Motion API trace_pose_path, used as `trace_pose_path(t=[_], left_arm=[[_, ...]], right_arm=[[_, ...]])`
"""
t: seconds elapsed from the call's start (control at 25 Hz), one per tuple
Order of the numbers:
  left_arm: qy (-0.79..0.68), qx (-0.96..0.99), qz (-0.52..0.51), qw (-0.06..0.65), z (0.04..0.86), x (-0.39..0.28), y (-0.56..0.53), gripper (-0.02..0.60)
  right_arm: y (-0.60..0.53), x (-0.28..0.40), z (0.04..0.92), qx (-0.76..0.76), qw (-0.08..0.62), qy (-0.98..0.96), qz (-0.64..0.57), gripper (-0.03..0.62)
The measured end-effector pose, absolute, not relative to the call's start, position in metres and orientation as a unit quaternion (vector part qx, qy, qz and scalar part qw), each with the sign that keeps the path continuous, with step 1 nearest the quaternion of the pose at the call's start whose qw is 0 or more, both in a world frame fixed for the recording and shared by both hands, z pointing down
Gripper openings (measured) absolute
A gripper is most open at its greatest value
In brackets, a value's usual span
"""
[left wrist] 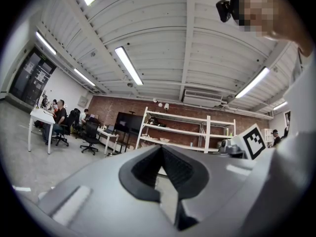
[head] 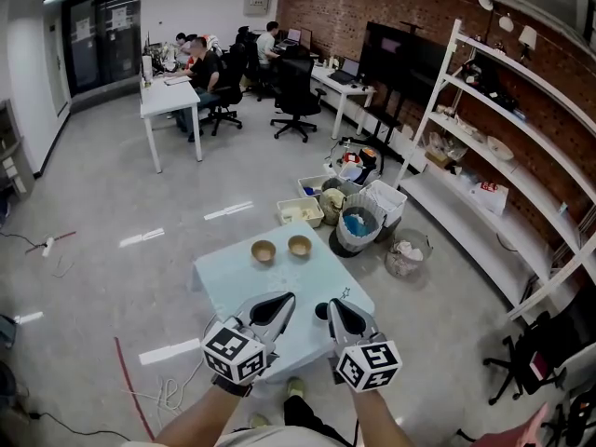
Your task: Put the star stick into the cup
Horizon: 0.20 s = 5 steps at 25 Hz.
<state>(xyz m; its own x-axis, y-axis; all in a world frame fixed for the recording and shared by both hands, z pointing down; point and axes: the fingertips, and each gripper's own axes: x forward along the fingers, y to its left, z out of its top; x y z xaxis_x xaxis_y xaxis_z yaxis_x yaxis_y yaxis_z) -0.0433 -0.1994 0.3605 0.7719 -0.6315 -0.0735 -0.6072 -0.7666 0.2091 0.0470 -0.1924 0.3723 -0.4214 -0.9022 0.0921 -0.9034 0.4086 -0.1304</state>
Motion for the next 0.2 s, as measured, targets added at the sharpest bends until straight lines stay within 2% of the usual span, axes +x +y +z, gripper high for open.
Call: trace_pose_path(t=[0.2], left_arm=[[-0.332, 0.937, -0.068, 0.088, 0.3614, -0.0479, -0.2022, 0.003]], right_arm=[[-0.1953, 0.0419, 0.3732, 0.537, 0.004, -0.840, 0.081, 0.011]])
